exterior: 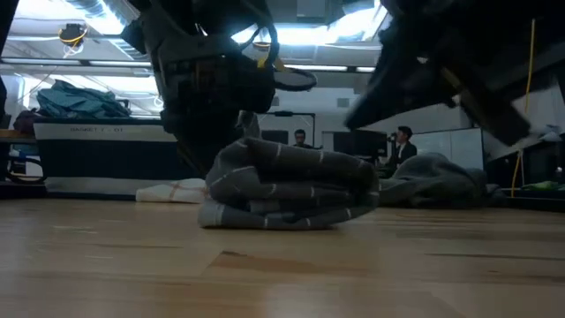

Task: Fold towel
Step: Fold the gray patterned towel

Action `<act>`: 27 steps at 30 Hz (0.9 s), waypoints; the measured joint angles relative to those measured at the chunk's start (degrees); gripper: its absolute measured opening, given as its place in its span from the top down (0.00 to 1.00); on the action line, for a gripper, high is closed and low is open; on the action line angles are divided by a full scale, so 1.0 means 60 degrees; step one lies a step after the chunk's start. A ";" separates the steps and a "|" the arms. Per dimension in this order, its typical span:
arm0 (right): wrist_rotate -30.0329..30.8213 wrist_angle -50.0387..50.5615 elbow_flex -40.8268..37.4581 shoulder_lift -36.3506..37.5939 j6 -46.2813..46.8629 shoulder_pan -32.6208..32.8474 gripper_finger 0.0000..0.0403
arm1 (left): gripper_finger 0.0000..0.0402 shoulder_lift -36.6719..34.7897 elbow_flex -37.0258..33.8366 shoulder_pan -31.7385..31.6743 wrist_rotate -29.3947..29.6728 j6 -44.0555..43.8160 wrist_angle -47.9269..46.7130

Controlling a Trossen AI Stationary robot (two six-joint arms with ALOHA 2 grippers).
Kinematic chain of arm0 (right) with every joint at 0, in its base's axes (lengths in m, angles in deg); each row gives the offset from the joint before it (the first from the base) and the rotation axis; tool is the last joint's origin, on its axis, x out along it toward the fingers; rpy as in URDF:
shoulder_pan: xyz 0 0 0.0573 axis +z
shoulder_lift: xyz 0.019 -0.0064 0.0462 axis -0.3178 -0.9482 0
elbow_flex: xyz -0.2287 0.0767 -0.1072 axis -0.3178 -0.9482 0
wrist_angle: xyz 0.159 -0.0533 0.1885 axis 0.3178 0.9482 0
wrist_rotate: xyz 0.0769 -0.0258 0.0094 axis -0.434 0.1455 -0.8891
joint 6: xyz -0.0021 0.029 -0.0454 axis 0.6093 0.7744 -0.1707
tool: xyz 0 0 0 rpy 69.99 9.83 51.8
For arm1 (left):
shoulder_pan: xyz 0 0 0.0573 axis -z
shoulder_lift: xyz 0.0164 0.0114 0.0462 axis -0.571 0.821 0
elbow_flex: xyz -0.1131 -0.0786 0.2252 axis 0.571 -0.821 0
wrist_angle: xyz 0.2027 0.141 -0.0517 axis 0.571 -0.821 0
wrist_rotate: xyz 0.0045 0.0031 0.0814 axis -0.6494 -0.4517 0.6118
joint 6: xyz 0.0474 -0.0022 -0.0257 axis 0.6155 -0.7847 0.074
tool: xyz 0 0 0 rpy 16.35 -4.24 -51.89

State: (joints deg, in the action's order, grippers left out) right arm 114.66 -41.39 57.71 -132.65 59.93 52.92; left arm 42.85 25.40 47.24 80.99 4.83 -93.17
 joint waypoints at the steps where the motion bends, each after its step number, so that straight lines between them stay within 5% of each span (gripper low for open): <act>1: -0.0106 -0.0284 0.0000 -0.0068 -0.0311 -0.0077 1.00 | 1.00 0.0000 -0.0004 0.0000 0.0004 0.0073 0.0082; 7: -0.1080 -0.1925 0.0000 -0.0635 -0.1903 -0.0681 1.00 | 0.99 0.0007 -0.0005 0.0000 0.0007 0.0461 0.1018; 14: -0.2784 -0.1882 0.0000 -0.1178 -0.1973 -0.0943 1.00 | 0.98 0.0011 -0.0004 -0.0018 0.0007 0.0418 0.0787; 27: -0.3028 -0.2397 0.0024 -0.1616 -0.1622 -0.0936 1.00 | 0.98 -0.1285 -0.0004 -0.0249 0.0046 0.1255 -0.0513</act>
State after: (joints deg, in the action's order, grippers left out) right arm 96.50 -55.77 57.85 -142.35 50.20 47.31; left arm 35.14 25.37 45.75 81.27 12.37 -96.25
